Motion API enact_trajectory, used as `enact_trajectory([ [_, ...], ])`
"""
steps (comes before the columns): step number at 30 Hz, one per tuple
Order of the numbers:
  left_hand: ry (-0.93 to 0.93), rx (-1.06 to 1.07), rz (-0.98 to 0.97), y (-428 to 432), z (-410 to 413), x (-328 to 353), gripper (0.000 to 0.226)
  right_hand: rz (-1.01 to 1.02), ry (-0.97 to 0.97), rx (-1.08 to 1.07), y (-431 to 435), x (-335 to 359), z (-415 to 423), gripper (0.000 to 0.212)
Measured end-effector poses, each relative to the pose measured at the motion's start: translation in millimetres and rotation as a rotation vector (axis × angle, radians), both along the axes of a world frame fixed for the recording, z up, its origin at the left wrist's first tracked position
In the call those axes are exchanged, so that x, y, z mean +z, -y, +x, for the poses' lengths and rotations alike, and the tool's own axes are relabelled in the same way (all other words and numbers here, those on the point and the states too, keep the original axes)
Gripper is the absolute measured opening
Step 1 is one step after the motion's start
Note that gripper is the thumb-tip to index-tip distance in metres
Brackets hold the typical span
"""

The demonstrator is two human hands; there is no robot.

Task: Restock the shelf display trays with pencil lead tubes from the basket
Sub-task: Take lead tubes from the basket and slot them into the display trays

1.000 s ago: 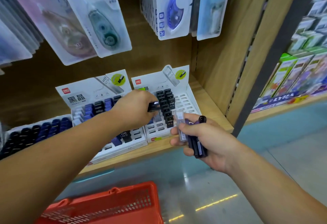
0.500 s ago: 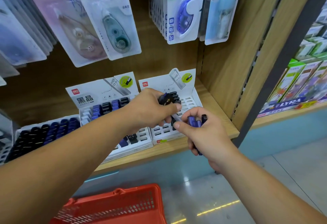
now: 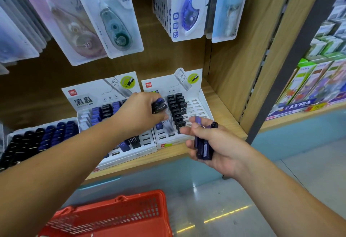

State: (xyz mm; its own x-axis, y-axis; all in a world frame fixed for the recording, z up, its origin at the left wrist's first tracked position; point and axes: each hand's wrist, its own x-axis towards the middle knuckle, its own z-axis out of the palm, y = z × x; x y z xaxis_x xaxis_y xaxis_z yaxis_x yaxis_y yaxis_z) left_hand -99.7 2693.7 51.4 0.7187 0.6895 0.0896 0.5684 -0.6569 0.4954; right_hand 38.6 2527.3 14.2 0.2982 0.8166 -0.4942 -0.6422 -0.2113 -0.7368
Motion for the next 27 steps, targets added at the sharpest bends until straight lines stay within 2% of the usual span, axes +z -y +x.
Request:
enact_trajectory([
  [4, -0.014, -0.035, 0.103, -1.3, -0.9, -10.4, 0.022, 0.030, -0.004, 0.071, 1.6, 3.6, -0.6, 0.025],
  [10, -0.037, -0.179, 0.331, -3.9, 3.3, -15.3, 0.020, 0.041, -0.058, 0.032, 1.1, 7.6, 0.5, 0.029],
  [16, -0.085, -0.240, 0.286, -6.3, 5.5, -18.0, 0.009, 0.057, 0.032, 0.031, 2.1, 7.9, -0.6, 0.025],
  [22, -0.085, -0.242, 0.298, -8.6, 12.3, -18.7, 0.009, 0.017, 0.271, 0.094, 5.4, 8.1, -5.3, 0.023],
  [27, -0.204, -0.244, 0.253, -4.4, 19.5, -16.6, 0.012, -0.022, 0.420, 0.073, 4.6, 3.5, -4.7, 0.014],
])
